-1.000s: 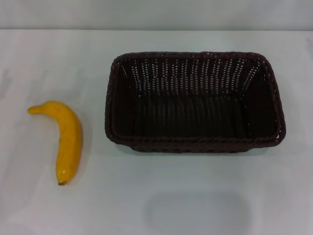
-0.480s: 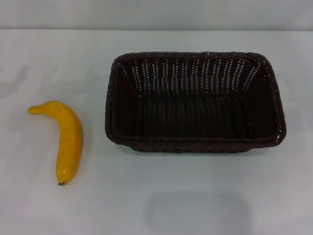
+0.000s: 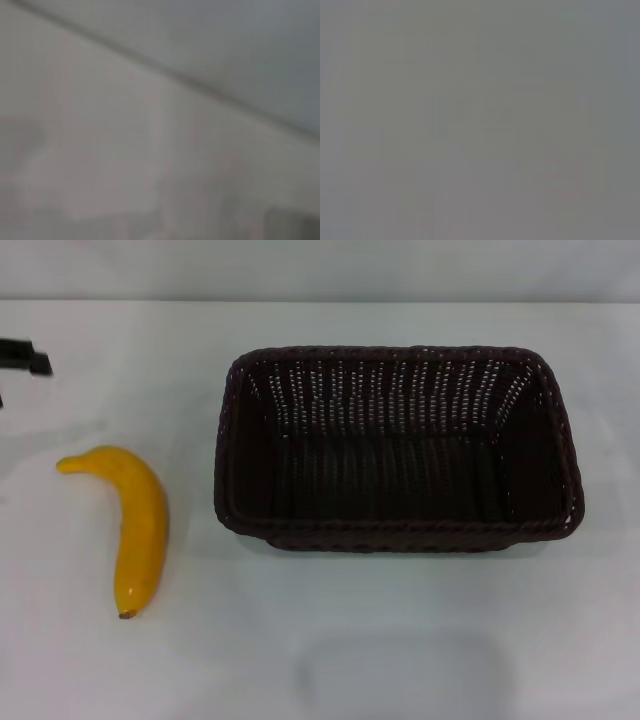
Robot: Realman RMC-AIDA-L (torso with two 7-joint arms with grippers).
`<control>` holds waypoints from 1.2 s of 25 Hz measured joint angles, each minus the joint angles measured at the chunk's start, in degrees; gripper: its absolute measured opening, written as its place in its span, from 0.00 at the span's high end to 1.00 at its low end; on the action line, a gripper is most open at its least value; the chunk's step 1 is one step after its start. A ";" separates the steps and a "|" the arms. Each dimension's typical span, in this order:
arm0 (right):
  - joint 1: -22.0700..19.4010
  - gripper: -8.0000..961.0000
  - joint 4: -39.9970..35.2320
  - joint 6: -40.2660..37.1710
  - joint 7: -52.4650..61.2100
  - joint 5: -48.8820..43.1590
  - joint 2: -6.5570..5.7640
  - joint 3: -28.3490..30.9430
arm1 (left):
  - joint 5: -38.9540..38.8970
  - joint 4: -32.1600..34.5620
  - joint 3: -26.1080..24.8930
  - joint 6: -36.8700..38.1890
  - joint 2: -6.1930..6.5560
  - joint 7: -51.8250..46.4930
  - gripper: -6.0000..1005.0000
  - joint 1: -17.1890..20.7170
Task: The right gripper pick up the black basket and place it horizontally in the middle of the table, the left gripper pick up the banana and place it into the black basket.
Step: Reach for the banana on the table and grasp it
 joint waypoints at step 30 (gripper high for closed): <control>1.19 0.10 1.59 0.46 -10.84 0.17 0.01 -0.33 | 28.14 -21.93 0.34 -7.59 -4.29 -12.84 0.16 -22.13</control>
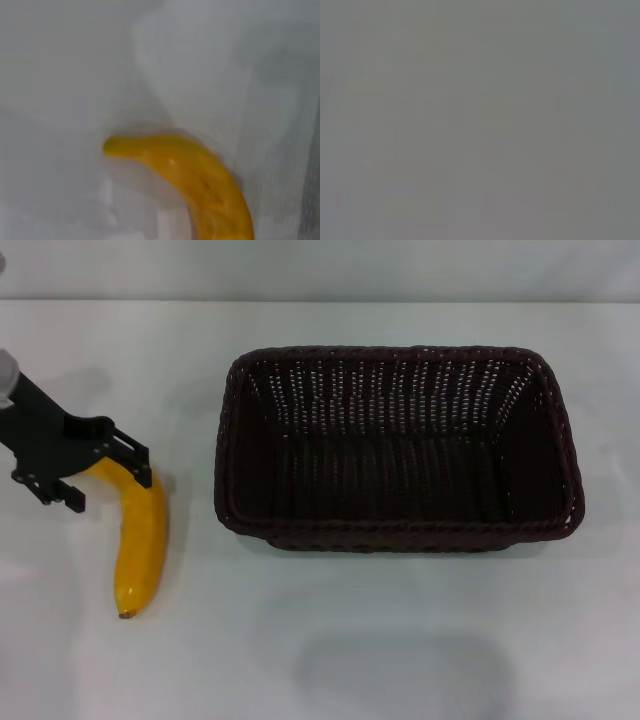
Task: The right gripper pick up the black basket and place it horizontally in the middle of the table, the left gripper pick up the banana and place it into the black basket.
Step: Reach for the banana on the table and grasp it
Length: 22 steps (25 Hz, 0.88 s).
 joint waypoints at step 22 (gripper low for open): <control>1.00 0.11 1.70 -2.34 -3.36 -0.27 -0.04 -0.15 | 1.57 -8.91 0.65 10.18 -2.36 0.35 0.18 -1.83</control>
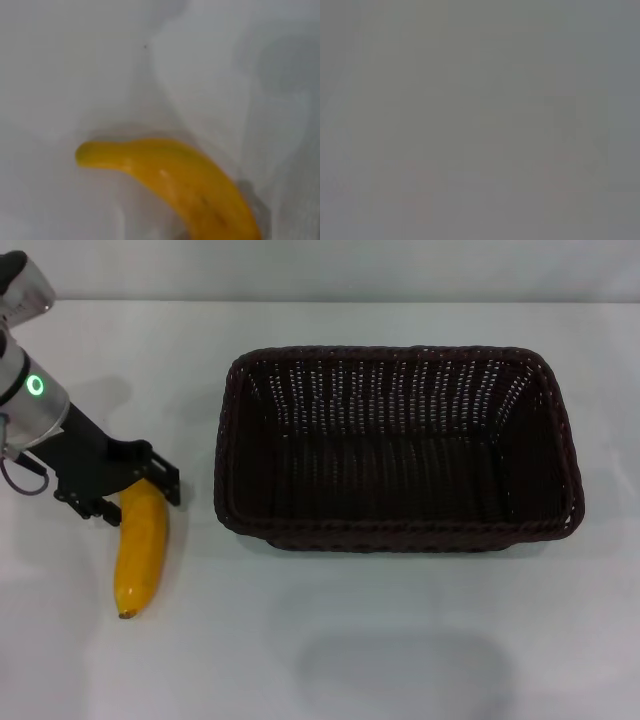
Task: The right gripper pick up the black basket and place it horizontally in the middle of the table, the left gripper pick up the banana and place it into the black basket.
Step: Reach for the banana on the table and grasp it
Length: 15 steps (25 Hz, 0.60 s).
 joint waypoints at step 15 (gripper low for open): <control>-0.66 0.11 -0.03 -0.01 -0.09 -0.07 -0.33 -0.09 | 0.68 6.79 2.50 -0.78 -1.17 1.80 0.45 -0.07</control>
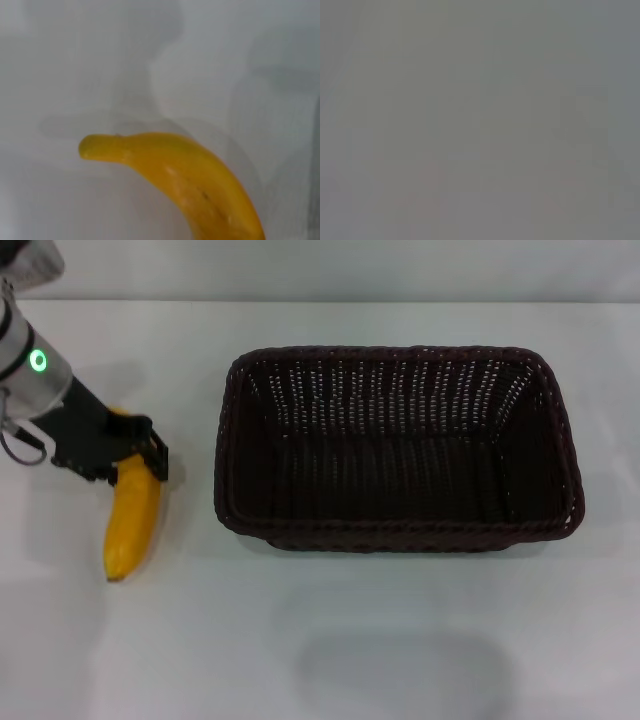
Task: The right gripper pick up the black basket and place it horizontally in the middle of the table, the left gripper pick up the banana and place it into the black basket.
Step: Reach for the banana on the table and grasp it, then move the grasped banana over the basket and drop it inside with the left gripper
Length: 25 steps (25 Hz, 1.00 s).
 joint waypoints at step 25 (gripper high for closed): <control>0.98 0.11 -1.48 1.20 0.62 0.70 0.20 -0.61 | -30.78 8.70 -0.21 -9.41 -1.25 25.64 0.50 -6.77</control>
